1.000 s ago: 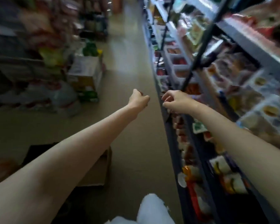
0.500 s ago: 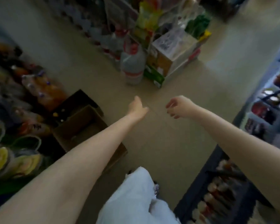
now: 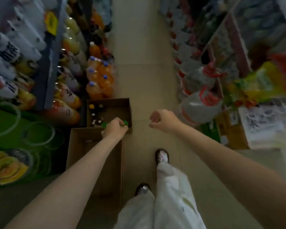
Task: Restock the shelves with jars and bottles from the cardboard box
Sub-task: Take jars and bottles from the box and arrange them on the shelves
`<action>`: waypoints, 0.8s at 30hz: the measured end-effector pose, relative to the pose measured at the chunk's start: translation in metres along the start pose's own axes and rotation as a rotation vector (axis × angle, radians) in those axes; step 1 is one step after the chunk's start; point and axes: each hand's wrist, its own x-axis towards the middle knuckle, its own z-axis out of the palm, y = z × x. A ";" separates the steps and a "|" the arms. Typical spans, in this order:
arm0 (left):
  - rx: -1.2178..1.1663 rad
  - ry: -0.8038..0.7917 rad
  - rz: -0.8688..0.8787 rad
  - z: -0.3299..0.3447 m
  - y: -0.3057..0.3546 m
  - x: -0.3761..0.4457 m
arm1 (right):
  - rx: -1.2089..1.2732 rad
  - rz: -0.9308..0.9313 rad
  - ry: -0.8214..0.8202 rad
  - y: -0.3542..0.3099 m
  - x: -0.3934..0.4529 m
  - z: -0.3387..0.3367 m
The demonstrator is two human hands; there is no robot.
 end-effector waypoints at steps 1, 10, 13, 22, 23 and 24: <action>-0.021 0.027 -0.047 -0.005 -0.006 0.017 | -0.006 -0.017 -0.024 0.003 0.028 0.001; -0.257 0.307 -0.299 -0.028 -0.066 0.194 | -0.069 -0.144 -0.197 0.015 0.271 0.066; -0.246 0.325 -0.301 -0.009 -0.097 0.263 | -0.169 -0.257 -0.312 0.017 0.348 0.125; 0.015 0.183 -0.184 0.027 -0.196 0.422 | -0.768 -0.727 -0.311 0.013 0.549 0.288; 0.013 0.144 -0.186 0.030 -0.202 0.432 | -0.813 -0.734 -0.285 0.009 0.563 0.301; 0.010 0.110 -0.189 0.032 -0.207 0.440 | -0.847 -0.736 -0.263 0.007 0.575 0.313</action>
